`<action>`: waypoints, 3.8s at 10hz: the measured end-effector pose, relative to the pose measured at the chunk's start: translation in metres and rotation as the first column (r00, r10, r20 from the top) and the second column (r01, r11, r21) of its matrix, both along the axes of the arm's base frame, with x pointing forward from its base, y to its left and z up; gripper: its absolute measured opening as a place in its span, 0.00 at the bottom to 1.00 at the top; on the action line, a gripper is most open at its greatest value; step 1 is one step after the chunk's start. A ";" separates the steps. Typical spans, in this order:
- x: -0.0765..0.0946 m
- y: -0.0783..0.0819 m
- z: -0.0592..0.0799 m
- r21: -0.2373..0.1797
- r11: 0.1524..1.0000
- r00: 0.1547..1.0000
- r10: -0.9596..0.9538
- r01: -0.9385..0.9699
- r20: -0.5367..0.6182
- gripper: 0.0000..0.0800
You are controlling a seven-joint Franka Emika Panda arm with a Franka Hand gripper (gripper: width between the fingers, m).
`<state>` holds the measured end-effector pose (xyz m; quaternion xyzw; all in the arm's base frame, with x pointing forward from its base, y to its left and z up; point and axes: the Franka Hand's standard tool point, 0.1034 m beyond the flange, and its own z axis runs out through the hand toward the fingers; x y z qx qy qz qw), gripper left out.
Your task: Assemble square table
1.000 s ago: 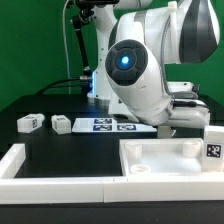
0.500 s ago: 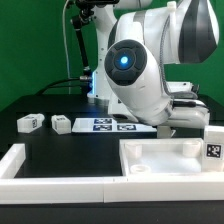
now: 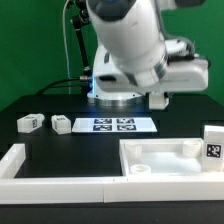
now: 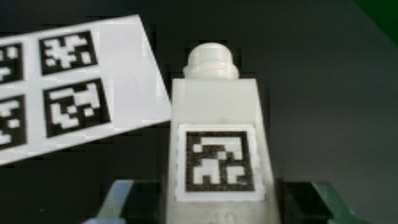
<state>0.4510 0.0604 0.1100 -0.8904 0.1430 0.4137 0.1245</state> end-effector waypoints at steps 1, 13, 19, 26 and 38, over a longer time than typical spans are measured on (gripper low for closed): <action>0.000 -0.001 -0.006 -0.007 1.000 1.000 -0.006 0.006 0.013 0.36; 0.117 -0.043 0.032 -0.222 0.972 0.588 0.138 0.072 0.797 0.36; 0.163 -0.075 0.063 -0.335 0.932 0.229 0.299 0.139 0.926 0.36; 0.176 -0.074 0.030 -0.370 0.918 0.206 0.338 0.143 0.918 0.36; 0.161 -0.056 -0.023 -0.398 0.911 0.234 0.366 0.107 0.901 0.36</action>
Offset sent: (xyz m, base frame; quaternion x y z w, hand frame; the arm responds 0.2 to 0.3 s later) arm 0.0000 0.0000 0.0000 0.0000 0.1938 0.0000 0.9810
